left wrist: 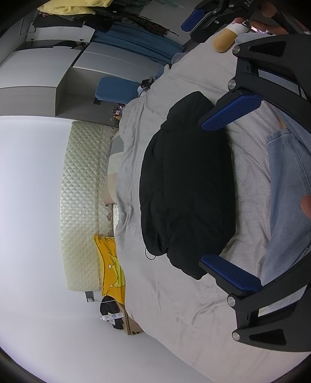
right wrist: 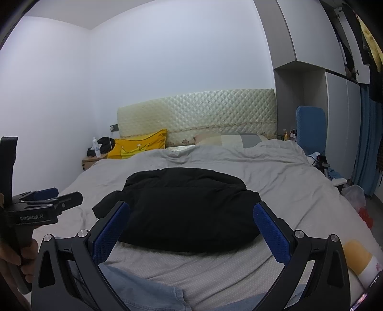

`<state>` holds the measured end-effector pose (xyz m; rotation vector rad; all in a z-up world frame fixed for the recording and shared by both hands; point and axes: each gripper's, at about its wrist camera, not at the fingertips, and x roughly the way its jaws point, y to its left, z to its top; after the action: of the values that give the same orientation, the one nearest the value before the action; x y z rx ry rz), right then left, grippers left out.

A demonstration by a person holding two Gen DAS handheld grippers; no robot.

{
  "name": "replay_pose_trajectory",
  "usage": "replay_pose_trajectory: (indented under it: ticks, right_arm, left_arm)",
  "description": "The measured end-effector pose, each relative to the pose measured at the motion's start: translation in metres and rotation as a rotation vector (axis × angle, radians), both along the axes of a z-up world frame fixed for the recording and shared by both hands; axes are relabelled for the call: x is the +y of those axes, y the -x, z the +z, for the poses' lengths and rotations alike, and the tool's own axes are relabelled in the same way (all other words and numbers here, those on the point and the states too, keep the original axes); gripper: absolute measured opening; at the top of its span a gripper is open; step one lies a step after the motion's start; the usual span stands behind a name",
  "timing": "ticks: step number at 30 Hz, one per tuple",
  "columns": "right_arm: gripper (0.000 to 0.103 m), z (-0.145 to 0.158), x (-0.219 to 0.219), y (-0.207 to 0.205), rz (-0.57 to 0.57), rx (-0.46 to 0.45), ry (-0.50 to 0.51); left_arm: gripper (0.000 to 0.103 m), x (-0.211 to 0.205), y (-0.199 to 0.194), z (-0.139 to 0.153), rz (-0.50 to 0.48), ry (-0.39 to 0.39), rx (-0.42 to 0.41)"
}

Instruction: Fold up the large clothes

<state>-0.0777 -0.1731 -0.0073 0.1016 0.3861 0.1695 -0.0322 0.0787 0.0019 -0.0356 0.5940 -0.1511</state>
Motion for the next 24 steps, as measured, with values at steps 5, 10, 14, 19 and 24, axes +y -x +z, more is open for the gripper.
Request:
replay_pose_trajectory:
  ticks: [5,10,14,19,24]
  right_arm:
    - [0.103,-0.0002,-0.0008,-0.0008,-0.001,0.001,0.001]
    - [0.103,-0.001,-0.0002,-0.0001,-0.006,0.002,0.005]
    - [0.103,-0.0012,0.0,0.0004,-0.006,0.008,0.004]
    - [0.103,-0.0005,-0.0007,0.0,-0.007,0.008,0.003]
    - [0.103,-0.0001,-0.0012,0.0002,-0.015,0.006,0.0]
  left_arm:
    - [0.103,-0.0011,-0.0007,-0.0008,-0.003,-0.001,0.006]
    - [0.103,-0.0018,-0.0004,-0.0008,-0.002,0.013,0.004]
    - [0.103,-0.0024,-0.0013,-0.0021,0.001,0.012,0.013]
    - [0.103,-0.0036,-0.002,-0.0029,0.002,0.008,0.018]
    - [0.103,-0.0035,-0.0008,-0.0027,-0.009,0.014,0.02]
